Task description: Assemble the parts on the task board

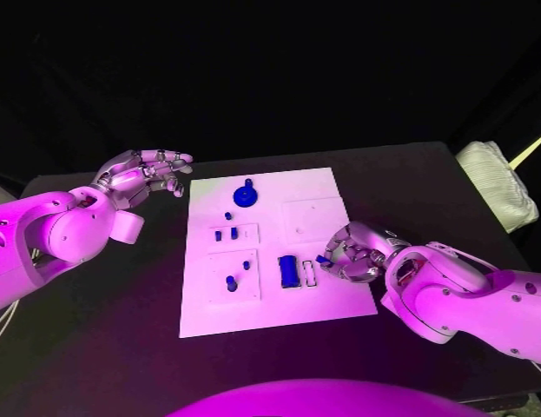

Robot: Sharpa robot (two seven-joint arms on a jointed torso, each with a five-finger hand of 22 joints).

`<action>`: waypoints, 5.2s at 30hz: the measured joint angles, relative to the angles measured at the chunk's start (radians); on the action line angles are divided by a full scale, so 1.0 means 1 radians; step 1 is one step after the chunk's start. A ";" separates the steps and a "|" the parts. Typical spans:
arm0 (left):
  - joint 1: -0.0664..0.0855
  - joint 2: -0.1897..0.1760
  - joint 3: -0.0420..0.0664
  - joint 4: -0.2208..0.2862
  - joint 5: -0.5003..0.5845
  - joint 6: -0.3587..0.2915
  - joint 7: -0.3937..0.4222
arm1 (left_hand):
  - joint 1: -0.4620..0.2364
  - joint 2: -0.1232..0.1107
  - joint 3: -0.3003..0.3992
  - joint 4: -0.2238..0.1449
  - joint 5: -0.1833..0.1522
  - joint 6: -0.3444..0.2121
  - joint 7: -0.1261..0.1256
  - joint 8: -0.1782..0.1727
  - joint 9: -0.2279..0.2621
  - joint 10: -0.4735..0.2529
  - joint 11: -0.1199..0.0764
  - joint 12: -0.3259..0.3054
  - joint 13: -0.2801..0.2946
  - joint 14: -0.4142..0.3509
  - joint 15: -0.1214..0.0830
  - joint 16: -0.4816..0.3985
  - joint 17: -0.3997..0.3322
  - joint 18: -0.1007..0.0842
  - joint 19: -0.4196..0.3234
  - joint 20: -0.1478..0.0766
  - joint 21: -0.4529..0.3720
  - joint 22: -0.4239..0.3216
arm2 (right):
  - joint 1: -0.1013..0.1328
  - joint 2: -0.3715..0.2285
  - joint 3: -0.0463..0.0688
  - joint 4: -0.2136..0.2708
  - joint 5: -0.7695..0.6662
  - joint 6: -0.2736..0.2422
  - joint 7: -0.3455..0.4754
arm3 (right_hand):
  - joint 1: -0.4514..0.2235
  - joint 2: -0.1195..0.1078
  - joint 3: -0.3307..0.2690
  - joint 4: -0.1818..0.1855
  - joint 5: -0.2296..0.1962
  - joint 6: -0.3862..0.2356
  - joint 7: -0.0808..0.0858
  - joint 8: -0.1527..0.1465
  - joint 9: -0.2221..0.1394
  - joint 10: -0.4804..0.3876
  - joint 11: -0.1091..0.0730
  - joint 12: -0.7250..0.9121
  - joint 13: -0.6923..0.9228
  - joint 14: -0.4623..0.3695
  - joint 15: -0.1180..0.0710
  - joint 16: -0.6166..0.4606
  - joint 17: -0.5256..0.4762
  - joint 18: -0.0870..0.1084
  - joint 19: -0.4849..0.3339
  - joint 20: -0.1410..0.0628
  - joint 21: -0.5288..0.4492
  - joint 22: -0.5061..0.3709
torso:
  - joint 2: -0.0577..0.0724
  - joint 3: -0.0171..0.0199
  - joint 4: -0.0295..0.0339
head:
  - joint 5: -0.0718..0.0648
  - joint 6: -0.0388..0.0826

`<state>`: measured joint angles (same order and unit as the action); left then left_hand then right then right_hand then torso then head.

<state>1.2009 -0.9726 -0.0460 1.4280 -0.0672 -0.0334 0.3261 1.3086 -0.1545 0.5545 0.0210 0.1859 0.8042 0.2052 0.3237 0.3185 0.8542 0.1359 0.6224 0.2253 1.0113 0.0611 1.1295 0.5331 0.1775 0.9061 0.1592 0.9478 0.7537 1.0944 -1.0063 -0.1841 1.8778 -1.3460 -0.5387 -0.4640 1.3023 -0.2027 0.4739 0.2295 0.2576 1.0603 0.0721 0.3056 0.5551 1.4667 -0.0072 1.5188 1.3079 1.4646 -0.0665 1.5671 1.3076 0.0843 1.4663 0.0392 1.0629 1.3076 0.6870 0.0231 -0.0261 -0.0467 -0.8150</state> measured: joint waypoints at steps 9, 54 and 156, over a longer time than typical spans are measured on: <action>0.000 0.001 0.000 0.000 -0.001 0.001 -0.001 | 0.000 0.000 0.003 0.003 0.000 0.000 0.000 0.000 0.000 0.000 0.000 0.000 0.000 0.000 0.000 0.000 0.000 0.000 0.000 0.000 0.000 0.000 | 0.000 0.051 0.000 -0.032 0.082 0.002 -0.002 | -0.032 0.000 0.001 0.007 -0.005 0.001 -0.001 0.008 0.006 -0.003 -0.003 0.014 0.000 0.001 -0.006 0.000 0.000 0.000 -0.002 -0.002 0.005 0.000 | 0.001 0.0000 0.0000 | -0.001 0.000; 0.000 -0.007 0.000 0.005 -0.004 0.008 -0.011 | 0.000 0.000 0.000 0.006 0.000 -0.004 -0.004 0.000 -0.001 0.000 0.000 0.004 -0.001 0.000 0.000 0.000 0.000 0.000 0.000 0.000 -0.004 -0.001 | -0.005 0.084 0.001 -0.057 0.057 0.063 -0.024 | -0.118 0.018 -0.034 0.041 -0.040 0.043 -0.028 0.035 0.032 -0.002 -0.017 0.041 0.000 0.000 -0.014 0.000 0.000 0.000 0.000 -0.014 0.043 0.000 | 0.001 0.0012 -0.0006 | 0.009 -0.010; -0.098 0.248 0.022 -0.092 0.103 -0.323 0.187 | -1.029 0.143 -0.519 -0.014 -0.172 -0.748 -0.193 -0.305 -0.302 -0.787 -0.121 -0.610 -0.220 -0.957 -0.048 -1.108 -0.519 -0.157 -0.855 -0.140 -0.929 -0.733 | 0.005 0.262 0.139 -0.442 1.161 -0.010 0.847 | -1.023 0.188 -0.441 -0.217 -0.244 -0.999 -0.057 -0.287 -0.525 -1.397 0.020 -1.500 -1.289 -1.395 0.075 -1.545 -1.277 -0.055 -1.403 -0.022 -1.054 -1.275 | -0.130 -0.0243 0.0191 | 0.046 0.201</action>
<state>1.1028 -0.7247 -0.0240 1.3356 0.0355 -0.3560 0.5127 0.2797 -0.0119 0.0358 0.0067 0.0135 0.0565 0.0121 0.0187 0.0167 0.0669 0.0148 0.0121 0.0050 0.0546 0.0128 0.0217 0.0137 0.0205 0.0514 0.0195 0.0183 0.0210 1.0999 -0.7439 -0.0447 1.4359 -0.1845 -0.5491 0.3828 0.2790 -0.0147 0.0328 0.0126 0.0136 0.0609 0.0155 0.0189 0.0302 0.0702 0.0123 0.0190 0.0186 0.0699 0.0086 0.0219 0.0310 0.0289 0.0628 0.0173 0.0086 0.0321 0.5568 -0.0012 -0.0070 -0.0007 -0.6138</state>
